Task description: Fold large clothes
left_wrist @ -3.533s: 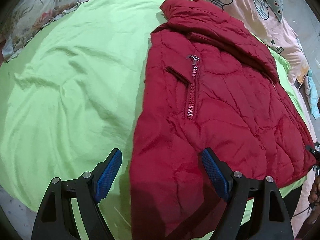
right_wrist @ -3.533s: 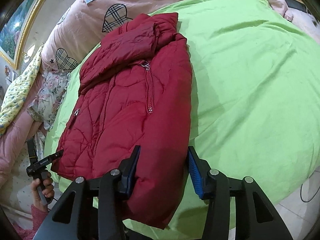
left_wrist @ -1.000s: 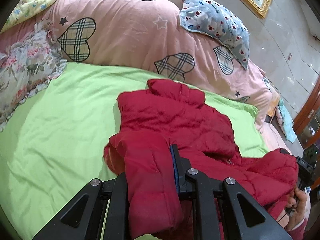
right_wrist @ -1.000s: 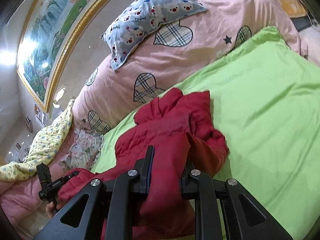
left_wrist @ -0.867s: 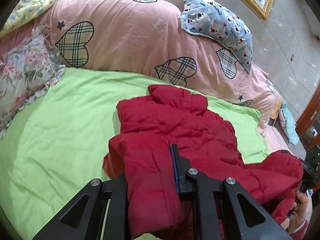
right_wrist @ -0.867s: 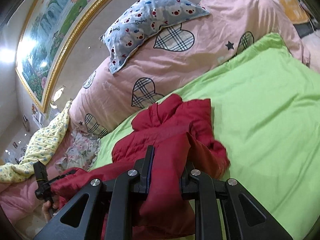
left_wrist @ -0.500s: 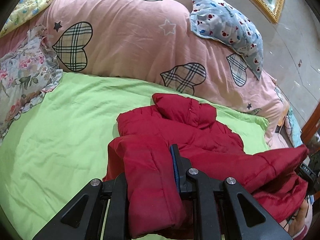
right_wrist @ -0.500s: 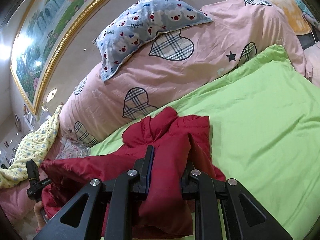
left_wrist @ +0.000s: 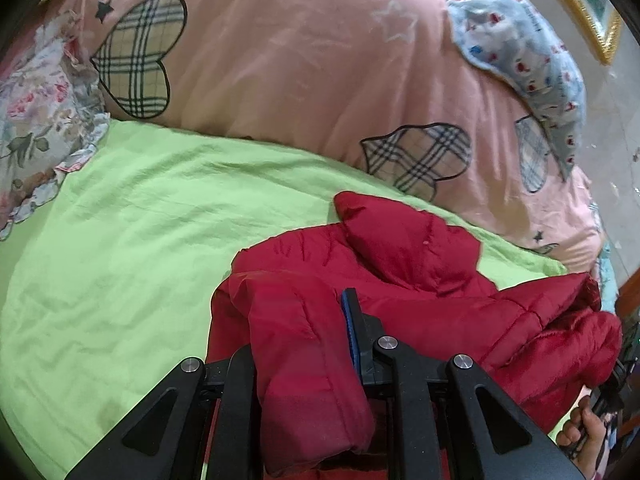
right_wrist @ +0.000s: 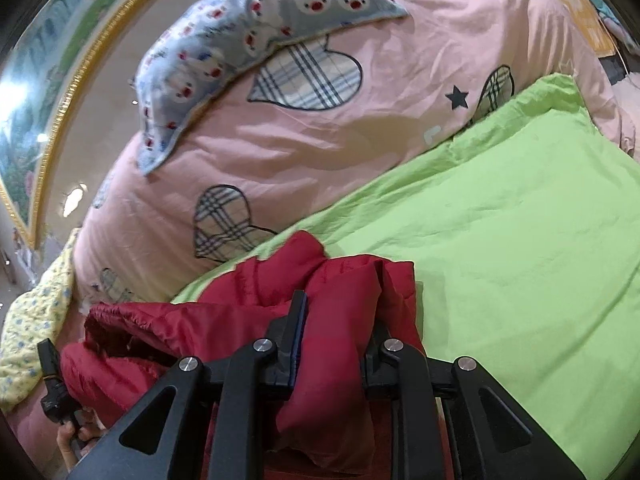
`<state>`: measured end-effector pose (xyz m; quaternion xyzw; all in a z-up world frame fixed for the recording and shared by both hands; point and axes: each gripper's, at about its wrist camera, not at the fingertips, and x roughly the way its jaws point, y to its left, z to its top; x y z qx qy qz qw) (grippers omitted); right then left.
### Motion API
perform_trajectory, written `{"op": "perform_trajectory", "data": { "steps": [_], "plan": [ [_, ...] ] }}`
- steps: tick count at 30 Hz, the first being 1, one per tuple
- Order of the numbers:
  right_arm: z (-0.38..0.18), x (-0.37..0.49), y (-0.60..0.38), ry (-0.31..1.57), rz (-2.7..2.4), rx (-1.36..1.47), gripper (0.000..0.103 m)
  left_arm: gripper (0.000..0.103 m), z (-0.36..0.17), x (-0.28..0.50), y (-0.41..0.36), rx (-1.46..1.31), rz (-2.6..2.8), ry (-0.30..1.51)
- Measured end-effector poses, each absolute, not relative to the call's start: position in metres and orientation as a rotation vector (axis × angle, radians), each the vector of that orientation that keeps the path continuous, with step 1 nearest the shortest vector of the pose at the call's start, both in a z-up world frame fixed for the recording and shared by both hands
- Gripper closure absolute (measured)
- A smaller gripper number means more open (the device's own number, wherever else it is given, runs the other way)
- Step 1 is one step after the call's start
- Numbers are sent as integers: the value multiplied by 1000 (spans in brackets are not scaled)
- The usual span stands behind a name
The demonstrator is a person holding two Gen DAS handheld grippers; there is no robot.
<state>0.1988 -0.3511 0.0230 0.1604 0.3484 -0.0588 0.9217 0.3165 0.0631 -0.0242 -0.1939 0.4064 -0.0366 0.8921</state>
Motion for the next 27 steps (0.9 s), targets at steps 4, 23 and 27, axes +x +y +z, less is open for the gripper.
{"op": "perform_trajectory", "data": {
  "steps": [4, 23, 27],
  "plan": [
    [1, 223, -356, 746, -161, 330, 83, 85, -47, 357, 62, -414, -53, 879],
    [-66, 297, -378, 799, -251, 320, 79, 80, -113, 441, 55, -411, -15, 931],
    [-69, 303, -381, 807, -254, 335, 79, 76, -102, 431, 60, -414, -32, 927]
  ]
}}
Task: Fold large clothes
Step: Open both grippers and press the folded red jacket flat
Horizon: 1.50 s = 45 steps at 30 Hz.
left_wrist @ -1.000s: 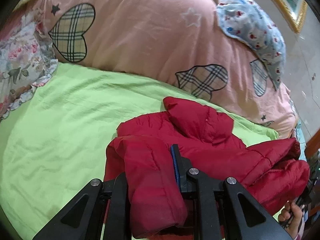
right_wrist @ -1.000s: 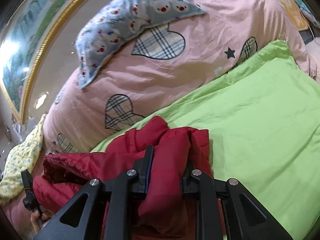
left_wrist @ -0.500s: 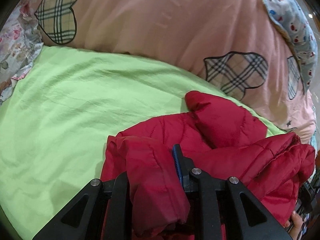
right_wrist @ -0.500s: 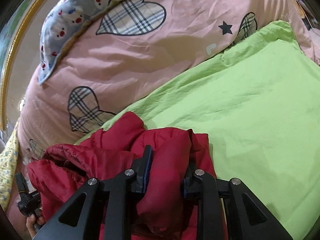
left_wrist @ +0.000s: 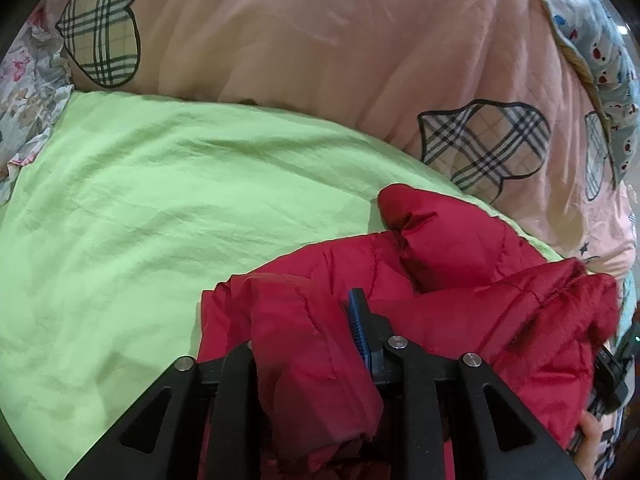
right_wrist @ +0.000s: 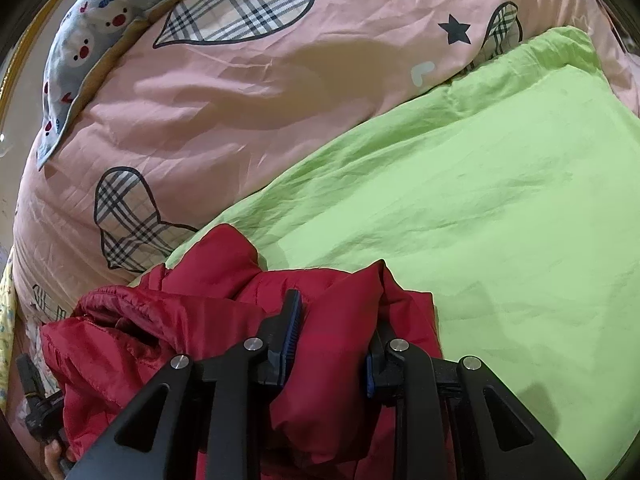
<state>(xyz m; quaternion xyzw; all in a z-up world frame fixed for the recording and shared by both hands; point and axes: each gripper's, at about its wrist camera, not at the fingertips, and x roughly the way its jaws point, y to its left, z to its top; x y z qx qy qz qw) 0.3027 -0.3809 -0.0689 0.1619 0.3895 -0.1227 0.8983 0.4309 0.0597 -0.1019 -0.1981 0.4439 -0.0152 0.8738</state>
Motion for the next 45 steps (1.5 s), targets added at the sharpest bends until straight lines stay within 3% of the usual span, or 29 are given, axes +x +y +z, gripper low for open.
{"op": "perform_trajectory", "data": {
  "steps": [4, 8, 9, 15, 22, 28, 30, 32, 36, 45],
  "plan": [
    [-72, 307, -380, 809, -259, 331, 79, 61, -76, 405, 62, -394, -33, 884],
    [-74, 311, -381, 810, -272, 325, 79, 36, -48, 369, 51, -334, -33, 807],
    [-74, 312, -381, 809, -275, 326, 79, 34, -44, 361, 48, -332, -45, 796],
    [-76, 318, -386, 811, -298, 335, 79, 34, -37, 323, 5, -273, -172, 801],
    [-74, 320, -384, 816, -303, 335, 76, 34, -78, 339, -48, -119, -148, 892],
    [-44, 307, -378, 787, -219, 354, 51, 32, -101, 357, -45, -125, -103, 909],
    [-25, 295, -371, 753, -189, 326, 35, 32, -101, 358, -45, -117, -97, 909],
    [-6, 278, -360, 701, -175, 270, 25, 32, -102, 359, -44, -117, -94, 910],
    [3, 261, -336, 722, -105, 172, 25, 32, -104, 362, -46, -118, -87, 912],
    [-63, 294, -301, 976, -85, -21, 26, 35, -96, 365, -43, -131, -115, 902]
  ]
}}
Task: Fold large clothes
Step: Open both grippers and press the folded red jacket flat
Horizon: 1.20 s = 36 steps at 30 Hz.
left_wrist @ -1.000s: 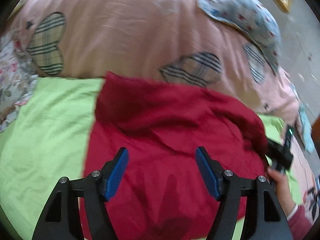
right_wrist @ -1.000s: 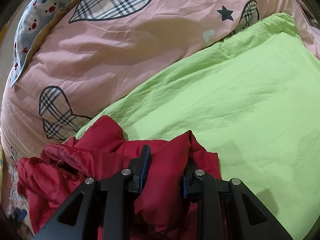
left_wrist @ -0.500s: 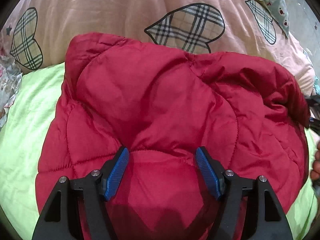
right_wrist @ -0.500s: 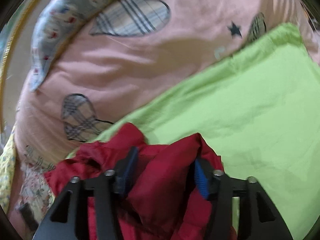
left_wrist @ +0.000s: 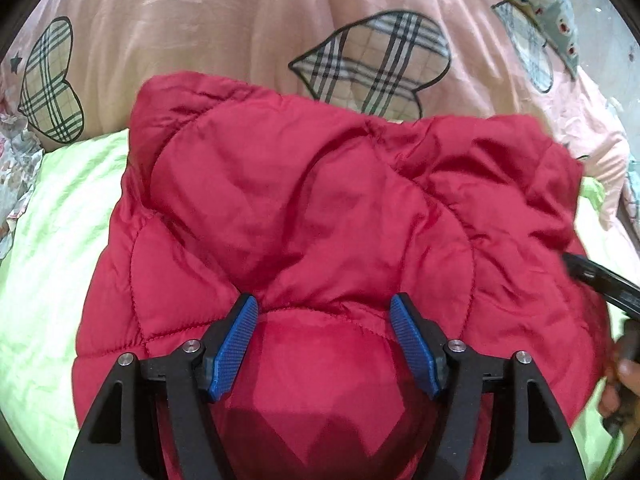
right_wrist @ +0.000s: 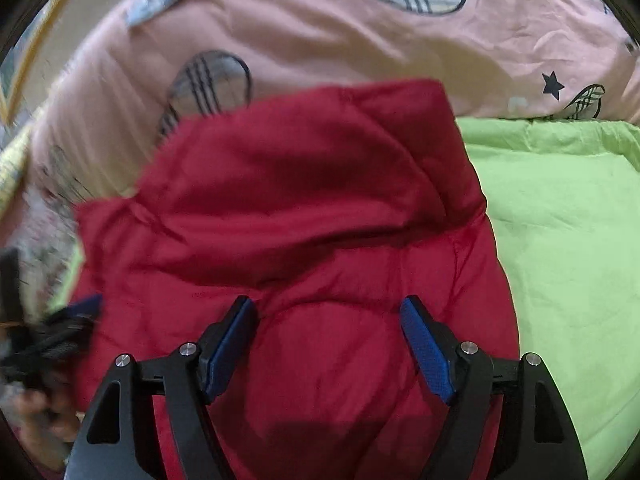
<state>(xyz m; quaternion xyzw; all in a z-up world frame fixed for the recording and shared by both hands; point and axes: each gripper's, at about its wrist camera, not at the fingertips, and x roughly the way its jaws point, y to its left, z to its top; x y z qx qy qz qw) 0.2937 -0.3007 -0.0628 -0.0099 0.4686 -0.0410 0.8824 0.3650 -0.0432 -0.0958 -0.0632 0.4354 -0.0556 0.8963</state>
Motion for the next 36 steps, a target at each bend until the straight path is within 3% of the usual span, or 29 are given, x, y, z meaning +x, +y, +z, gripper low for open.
{"op": "perform_trajectory", "data": {
  "steps": [7, 19, 28, 36],
  "plan": [
    [-69, 309, -329, 984, -138, 104, 26, 36, -70, 331, -4, -182, -98, 823],
    [-80, 320, -339, 1004, -144, 163, 25, 34, -112, 371, 10, -235, -41, 938],
    [-39, 283, -345, 945, -86, 203, 26, 35, -88, 349, 25, -271, -93, 898],
    [-12, 246, -354, 932, -73, 172, 25, 23, -62, 315, 44, -303, -122, 845]
  ]
}}
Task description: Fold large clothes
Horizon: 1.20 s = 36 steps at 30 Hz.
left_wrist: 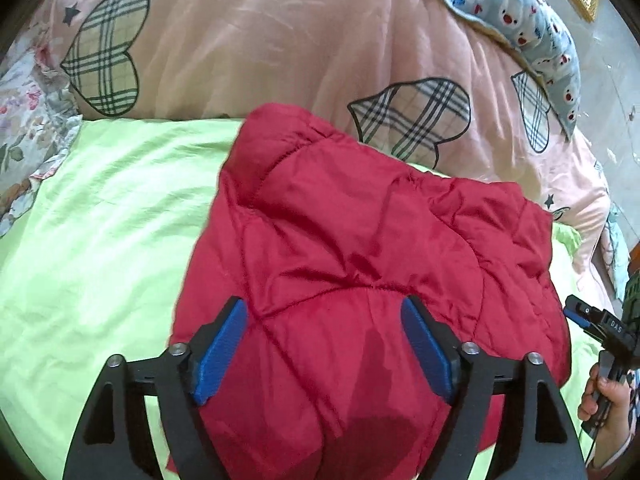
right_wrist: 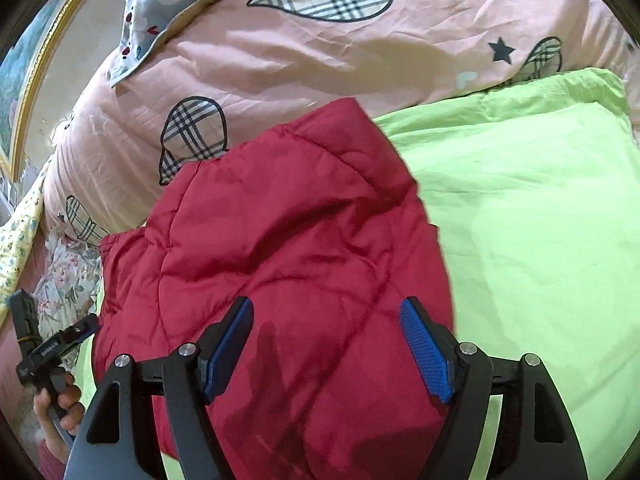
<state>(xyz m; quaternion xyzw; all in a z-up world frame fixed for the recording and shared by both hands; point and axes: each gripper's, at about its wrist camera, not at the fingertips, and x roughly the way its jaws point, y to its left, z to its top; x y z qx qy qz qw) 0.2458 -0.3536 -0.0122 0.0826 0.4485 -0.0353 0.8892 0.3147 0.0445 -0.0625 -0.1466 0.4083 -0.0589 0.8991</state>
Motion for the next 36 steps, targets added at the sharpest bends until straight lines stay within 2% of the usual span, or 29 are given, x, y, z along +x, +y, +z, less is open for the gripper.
{"op": "perform_trajectory", "data": {
  "steps": [5, 11, 28, 33, 36],
  "plan": [
    [-6, 235, -365, 913, -96, 172, 19, 21, -62, 293, 65, -320, -114, 829],
    [-12, 228, -392, 929, -129, 239, 19, 20, -74, 287, 94, -412, -90, 853],
    [-40, 238, -414, 964, -79, 421, 14, 18, -118, 328, 111, -592, -141, 934],
    [-59, 246, -413, 1000, -41, 480, 9, 1, -135, 350, 101, -632, -199, 965],
    [-66, 250, -409, 1013, -2, 517, 9, 1, -143, 360, 93, -604, -209, 987]
  ]
}}
